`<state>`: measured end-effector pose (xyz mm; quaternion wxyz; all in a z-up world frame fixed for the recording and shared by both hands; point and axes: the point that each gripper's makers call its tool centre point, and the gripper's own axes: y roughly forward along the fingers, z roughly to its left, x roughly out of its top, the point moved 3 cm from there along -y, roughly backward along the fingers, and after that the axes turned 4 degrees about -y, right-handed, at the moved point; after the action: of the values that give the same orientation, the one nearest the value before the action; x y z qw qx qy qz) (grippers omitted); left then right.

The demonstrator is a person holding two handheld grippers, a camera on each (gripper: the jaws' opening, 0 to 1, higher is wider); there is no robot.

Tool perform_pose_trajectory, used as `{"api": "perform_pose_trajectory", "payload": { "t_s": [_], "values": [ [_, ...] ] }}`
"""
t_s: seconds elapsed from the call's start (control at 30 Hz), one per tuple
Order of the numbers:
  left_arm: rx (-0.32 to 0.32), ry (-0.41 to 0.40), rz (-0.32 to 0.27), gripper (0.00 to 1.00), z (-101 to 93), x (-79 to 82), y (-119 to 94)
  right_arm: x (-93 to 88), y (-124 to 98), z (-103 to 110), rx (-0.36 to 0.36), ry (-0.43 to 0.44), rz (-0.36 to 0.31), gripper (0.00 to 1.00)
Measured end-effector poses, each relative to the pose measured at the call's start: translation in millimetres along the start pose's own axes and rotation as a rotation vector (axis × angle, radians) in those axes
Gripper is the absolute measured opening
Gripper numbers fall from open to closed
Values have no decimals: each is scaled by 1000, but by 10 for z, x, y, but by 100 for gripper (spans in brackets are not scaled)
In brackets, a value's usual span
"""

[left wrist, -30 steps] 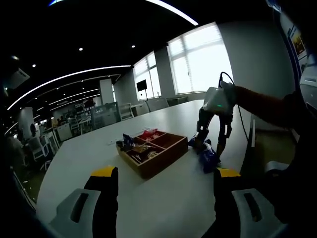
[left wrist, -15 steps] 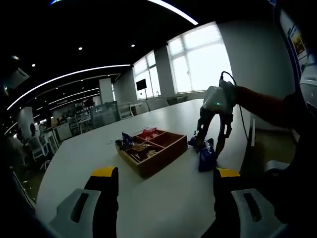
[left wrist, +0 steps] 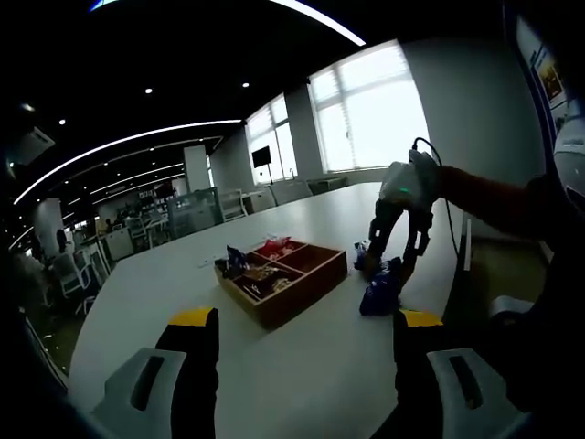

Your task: Pick up the scattered marshmallows, QQ candies, Oreo cookies, and mixed nuts on the table and sort them into separate containers

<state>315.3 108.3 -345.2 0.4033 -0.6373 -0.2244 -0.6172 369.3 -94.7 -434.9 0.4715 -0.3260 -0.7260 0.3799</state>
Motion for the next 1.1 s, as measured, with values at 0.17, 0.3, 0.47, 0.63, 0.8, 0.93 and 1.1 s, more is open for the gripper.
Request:
{"api": "perform_pose_trajectory", "payload": {
  "t_s": [0.17,0.3,0.47,0.63,0.8,0.93,1.1],
  "values": [
    [0,1,1,82,-2,6,-1,0,-7,3,-17,9,-11,25],
    [-1,3,-1,82,-9,15,-8,-7,-13,-1,-30,24,-21,25],
    [4,5,-2,82,4,28,-18,-11,-18,4,-45,30,-29,25],
    [5,7,-2,82,2,30,-18,-25,-22,1,-56,47,-26,25],
    [8,4,-1,82,7,21,-21,-44,-33,5,-71,66,-36,25],
    [6,3,-5,82,2,22,-27,-67,-56,22,-84,95,-61,25],
    [9,1,-2,82,13,5,-31,-93,-80,50,-101,127,-92,25]
  ]
}}
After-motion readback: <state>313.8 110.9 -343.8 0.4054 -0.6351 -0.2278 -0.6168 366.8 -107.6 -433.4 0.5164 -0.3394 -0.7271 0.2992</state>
